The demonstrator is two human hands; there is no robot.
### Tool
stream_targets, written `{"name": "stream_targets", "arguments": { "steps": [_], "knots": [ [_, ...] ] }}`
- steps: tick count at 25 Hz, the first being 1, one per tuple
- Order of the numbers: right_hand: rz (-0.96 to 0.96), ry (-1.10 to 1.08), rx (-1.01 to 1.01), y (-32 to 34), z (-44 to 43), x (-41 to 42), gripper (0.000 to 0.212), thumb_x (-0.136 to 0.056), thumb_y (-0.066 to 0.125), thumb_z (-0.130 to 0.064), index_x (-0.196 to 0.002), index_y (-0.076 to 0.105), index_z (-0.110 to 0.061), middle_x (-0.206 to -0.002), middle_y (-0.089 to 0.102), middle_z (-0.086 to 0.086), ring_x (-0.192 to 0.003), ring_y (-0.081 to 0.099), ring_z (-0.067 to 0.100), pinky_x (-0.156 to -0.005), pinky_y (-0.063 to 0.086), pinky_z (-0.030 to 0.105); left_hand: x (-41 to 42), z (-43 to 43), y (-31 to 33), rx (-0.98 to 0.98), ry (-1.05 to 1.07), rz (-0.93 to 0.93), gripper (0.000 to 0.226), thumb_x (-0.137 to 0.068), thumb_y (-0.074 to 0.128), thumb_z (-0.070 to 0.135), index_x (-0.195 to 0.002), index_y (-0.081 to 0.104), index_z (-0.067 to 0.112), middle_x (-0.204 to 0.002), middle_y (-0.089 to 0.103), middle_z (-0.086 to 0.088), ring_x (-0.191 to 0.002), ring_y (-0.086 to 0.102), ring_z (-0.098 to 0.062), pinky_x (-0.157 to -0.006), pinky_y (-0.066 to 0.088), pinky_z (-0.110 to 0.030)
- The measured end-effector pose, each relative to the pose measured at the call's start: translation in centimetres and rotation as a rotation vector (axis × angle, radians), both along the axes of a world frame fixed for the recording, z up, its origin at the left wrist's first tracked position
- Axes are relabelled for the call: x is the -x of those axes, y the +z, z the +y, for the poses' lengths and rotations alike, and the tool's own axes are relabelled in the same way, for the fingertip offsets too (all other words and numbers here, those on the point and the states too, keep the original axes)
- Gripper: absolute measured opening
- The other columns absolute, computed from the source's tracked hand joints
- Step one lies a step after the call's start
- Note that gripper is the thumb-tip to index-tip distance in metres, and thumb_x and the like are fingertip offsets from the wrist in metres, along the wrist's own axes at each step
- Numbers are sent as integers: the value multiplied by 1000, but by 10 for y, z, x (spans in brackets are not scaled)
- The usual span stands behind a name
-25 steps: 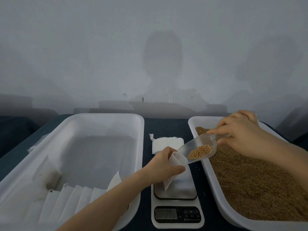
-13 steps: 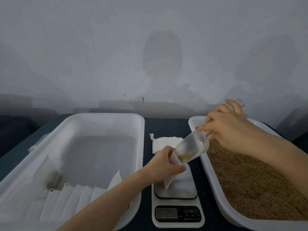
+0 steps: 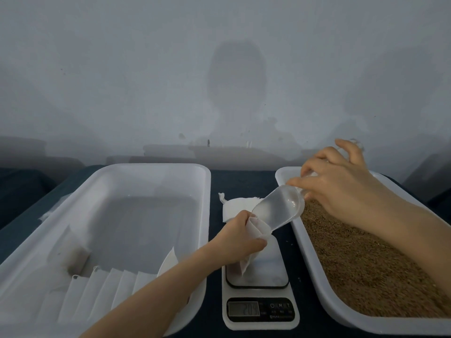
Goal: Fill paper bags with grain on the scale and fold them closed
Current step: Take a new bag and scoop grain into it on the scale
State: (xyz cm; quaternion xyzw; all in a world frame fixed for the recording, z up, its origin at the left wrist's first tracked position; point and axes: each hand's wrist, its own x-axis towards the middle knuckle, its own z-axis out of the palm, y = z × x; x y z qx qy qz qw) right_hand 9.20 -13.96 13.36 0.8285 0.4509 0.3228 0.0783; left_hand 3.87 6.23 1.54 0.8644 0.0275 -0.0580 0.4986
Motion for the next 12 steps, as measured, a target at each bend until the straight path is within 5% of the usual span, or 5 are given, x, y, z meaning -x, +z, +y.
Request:
{"name": "stream_targets", "arguments": {
  "steps": [2,5,8,12],
  "knots": [
    [87,-122,-120,-5,-15,-6,33,-66,83,-22,-97,74,-30,-88,70,-3,-89,60,28,-97,20,42,0,0,-1,3,8,-7,48,-83,66,28,-121,38,29,-98,49,14,-85,53,-6,-61,43,-13],
    [330,-465,-355,-26,-34,-14,26,-87,63,-35,-112,66,-28,-96,67,-2,-82,60,21,-75,41,33,0,-1,0,-17,2,-16,47,-83,66,27,-122,39,27,-100,49,12,-86,53,-8,-63,42,-13],
    [672,-715,-470,-63,-42,-25,23,-95,52,-32,-93,63,-11,-70,59,-2,-55,56,12,-42,36,22,1,-1,0,-34,0,-20,48,-83,67,28,-122,39,28,-100,49,13,-86,53,-8,-61,41,-12],
    [803,-872,-365,-99,-45,-33,31,-94,51,-24,-67,48,-10,-65,55,4,-55,55,16,-42,34,22,2,0,0,-22,0,-19,44,-82,67,28,-115,38,33,-98,48,18,-86,53,-6,-59,40,-10]
  ]
}}
